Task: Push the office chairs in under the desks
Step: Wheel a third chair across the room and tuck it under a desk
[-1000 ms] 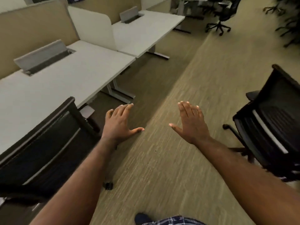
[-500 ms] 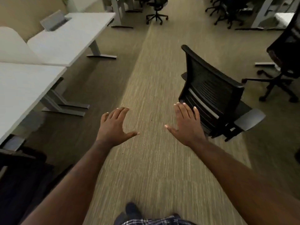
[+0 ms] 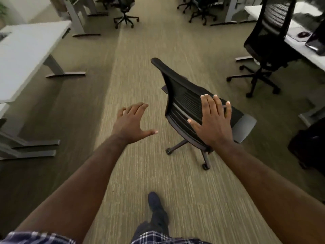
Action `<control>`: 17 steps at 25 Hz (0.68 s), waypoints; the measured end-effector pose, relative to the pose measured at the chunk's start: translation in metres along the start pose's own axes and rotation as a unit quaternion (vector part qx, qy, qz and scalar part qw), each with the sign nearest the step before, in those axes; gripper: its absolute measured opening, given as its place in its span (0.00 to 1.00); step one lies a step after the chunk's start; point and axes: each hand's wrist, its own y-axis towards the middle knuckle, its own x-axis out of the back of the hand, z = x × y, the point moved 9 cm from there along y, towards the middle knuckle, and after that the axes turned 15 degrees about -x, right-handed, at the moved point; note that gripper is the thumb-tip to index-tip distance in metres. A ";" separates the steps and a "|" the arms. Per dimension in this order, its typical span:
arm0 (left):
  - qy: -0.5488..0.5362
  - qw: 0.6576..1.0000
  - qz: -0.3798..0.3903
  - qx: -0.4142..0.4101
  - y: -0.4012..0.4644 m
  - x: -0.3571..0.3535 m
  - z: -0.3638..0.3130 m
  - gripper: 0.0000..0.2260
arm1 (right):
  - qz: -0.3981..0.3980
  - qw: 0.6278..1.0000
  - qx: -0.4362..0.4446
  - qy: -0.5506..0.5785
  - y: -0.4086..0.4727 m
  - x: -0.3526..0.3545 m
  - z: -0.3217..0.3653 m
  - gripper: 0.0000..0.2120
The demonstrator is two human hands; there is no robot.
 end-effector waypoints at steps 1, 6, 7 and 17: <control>-0.001 1.000 0.001 -0.012 0.023 -0.002 0.008 0.46 | 0.003 1.000 -0.019 -0.007 0.018 -0.004 -0.005 0.39; -0.016 0.997 0.001 -0.075 0.144 -0.012 0.048 0.48 | 0.075 0.990 -0.103 -0.056 0.086 -0.050 -0.015 0.39; -0.016 0.996 0.008 -0.086 0.165 -0.017 0.055 0.48 | 0.077 0.989 -0.113 -0.064 0.094 -0.056 -0.015 0.39; 0.053 0.978 -0.058 -0.191 0.295 -0.030 0.078 0.43 | 0.032 0.971 -0.214 -0.105 0.146 -0.048 -0.041 0.44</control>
